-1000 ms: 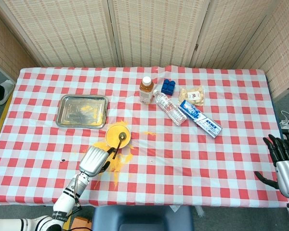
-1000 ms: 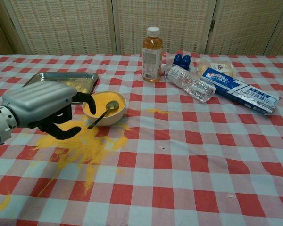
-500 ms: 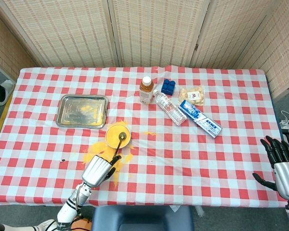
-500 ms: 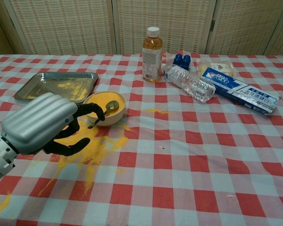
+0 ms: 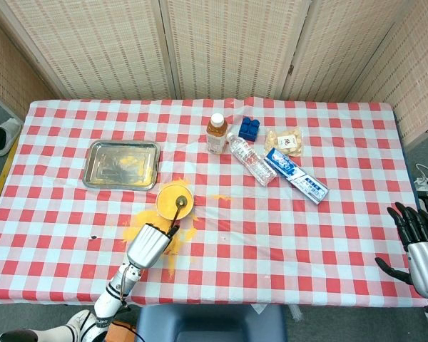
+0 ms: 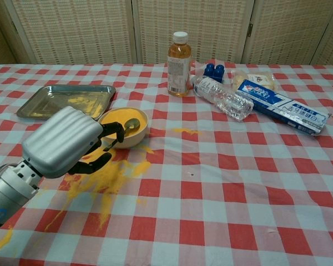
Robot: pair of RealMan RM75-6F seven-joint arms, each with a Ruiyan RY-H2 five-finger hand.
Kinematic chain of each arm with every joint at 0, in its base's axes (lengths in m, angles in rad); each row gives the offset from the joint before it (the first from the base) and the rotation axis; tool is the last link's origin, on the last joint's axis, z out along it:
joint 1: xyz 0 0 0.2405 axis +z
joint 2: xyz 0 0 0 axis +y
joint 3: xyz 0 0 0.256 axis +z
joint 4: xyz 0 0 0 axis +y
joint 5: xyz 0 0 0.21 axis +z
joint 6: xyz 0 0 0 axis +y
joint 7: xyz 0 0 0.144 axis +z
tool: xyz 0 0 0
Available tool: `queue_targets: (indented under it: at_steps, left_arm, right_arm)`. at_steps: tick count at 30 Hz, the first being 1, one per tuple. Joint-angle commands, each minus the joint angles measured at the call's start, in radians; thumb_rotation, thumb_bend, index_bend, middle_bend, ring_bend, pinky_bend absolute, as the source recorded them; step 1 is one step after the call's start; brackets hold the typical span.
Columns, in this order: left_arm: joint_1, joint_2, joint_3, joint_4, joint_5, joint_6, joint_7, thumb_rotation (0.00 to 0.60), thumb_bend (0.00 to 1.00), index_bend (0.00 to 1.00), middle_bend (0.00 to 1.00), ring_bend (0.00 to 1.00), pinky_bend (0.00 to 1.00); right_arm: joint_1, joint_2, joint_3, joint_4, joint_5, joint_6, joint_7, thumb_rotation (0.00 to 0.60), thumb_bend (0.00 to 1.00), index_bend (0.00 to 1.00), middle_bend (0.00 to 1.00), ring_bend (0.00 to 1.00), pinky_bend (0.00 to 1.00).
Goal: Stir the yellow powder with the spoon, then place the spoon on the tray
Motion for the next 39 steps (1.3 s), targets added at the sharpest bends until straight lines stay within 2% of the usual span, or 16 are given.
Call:
queue_targets:
  at_steps: [1,30,39]
  left_arm:
    - [0.0,-0.006,-0.002,0.016,0.009,0.008,-0.003,0.6,0.42,0.45,1.0,1.0,1.0]
    - [0.002,-0.022,-0.022,0.071,0.013,0.023,-0.026,0.6,0.42,0.51,1.0,1.0,1.0]
    - [0.013,-0.018,-0.003,0.043,0.023,0.02,-0.011,0.6,0.42,0.42,1.0,1.0,1.0]
  right_arm:
    - [0.002,-0.001,0.0,0.0,0.002,-0.004,-0.002,0.6,0.06,0.0,0.0,0.0,0.0]
    - [0.006,0.008,-0.008,-0.002,-0.007,-0.015,0.019,0.6,0.06,0.0,0.0,0.0,0.0]
    - [0.008,0.007,-0.009,-0.002,-0.007,-0.021,0.014,0.6,0.06,0.0,0.0,0.0,0.0]
